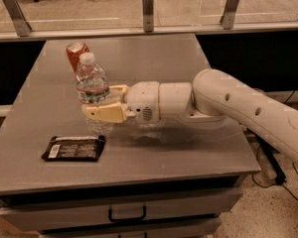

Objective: Move water bottle near rxbar chocolate

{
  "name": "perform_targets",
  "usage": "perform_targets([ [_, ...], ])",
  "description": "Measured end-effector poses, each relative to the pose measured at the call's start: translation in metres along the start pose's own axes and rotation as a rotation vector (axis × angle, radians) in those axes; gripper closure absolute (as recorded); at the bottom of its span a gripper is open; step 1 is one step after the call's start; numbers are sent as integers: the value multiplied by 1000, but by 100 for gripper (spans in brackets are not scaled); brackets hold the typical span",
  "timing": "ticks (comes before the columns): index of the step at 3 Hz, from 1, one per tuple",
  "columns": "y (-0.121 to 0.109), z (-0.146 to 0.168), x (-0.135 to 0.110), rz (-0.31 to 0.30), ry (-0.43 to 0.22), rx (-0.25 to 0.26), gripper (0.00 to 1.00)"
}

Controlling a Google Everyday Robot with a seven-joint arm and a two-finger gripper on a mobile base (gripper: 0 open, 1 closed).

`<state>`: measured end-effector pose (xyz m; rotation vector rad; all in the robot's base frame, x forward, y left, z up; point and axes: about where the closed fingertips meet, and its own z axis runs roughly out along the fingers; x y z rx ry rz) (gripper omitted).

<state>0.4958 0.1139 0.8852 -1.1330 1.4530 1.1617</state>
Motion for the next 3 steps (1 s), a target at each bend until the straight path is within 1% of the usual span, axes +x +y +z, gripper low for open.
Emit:
perform_targets([
  [1, 0, 0, -2, 0, 0, 0, 36],
  [2, -1, 6, 8, -39, 25, -18, 13],
  [3, -2, -3, 12, -67, 68, 5, 0],
])
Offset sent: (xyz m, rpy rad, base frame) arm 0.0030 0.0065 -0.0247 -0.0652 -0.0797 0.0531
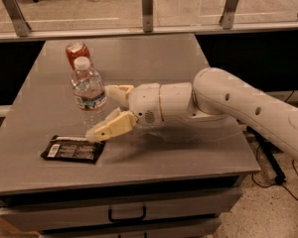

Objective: Move water bottle near rxbar chocolate

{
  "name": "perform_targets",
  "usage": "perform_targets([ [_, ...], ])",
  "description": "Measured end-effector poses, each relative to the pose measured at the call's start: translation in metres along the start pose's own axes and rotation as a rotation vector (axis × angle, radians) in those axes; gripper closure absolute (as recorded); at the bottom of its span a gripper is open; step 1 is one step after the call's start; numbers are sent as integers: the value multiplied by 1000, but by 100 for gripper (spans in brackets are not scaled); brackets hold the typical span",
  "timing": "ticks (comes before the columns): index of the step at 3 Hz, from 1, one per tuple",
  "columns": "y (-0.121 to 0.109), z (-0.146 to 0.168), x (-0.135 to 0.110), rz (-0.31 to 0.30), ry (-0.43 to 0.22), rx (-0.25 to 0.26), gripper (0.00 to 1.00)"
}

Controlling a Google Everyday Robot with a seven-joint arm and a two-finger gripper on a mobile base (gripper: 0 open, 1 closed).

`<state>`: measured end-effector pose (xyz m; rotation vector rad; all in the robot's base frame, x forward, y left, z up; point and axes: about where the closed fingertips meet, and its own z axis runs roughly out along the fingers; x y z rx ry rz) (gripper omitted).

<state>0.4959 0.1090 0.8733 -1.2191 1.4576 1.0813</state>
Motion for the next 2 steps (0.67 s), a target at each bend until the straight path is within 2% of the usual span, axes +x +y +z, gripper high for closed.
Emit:
perform_targets([
  [1, -6, -36, -5, -28, 65, 95, 0],
  [2, -6, -78, -24, -61, 81, 261, 0],
])
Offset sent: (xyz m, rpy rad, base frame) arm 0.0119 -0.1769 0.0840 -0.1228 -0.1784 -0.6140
